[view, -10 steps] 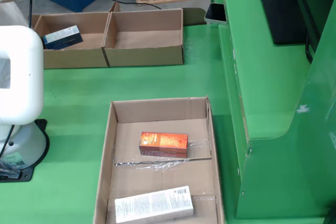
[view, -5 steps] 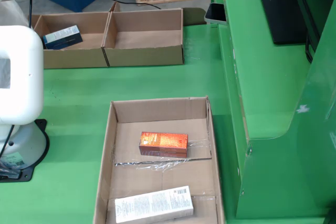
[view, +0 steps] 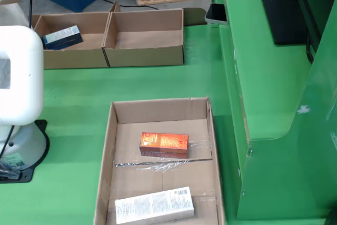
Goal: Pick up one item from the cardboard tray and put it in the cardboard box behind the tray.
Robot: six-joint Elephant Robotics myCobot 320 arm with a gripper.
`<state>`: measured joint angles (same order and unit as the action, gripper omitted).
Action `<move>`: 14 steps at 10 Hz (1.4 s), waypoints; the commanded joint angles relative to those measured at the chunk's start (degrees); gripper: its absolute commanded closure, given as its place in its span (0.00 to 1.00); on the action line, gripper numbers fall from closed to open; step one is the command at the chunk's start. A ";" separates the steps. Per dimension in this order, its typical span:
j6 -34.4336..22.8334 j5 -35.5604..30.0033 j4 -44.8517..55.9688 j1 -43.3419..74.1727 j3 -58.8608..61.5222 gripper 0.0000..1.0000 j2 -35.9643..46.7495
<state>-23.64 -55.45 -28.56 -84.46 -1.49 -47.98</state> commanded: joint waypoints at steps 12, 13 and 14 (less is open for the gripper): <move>4.47 0.82 -0.75 3.59 1.49 1.00 -1.88; 4.50 0.82 -0.76 3.59 1.49 1.00 -1.88; 4.81 0.82 -0.76 3.71 1.49 1.00 -2.60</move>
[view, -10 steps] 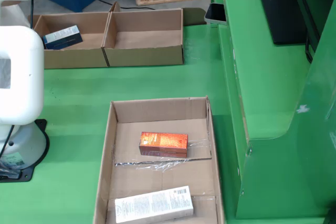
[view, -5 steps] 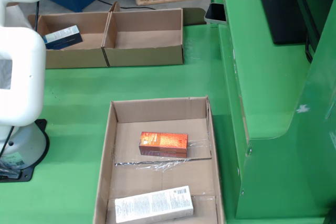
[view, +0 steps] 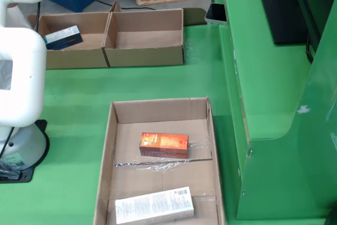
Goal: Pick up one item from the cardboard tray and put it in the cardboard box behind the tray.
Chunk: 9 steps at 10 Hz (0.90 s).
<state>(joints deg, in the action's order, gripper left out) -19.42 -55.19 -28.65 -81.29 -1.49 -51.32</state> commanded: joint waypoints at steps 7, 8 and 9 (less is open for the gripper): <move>6.18 0.47 -0.68 2.28 1.49 1.00 -3.36; 8.08 0.41 -0.69 2.72 1.49 1.00 -4.28; 8.60 0.36 -0.69 2.86 1.49 1.00 -4.66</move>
<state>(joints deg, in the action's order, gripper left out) -11.77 -55.28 -28.65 -79.01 -1.49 -56.95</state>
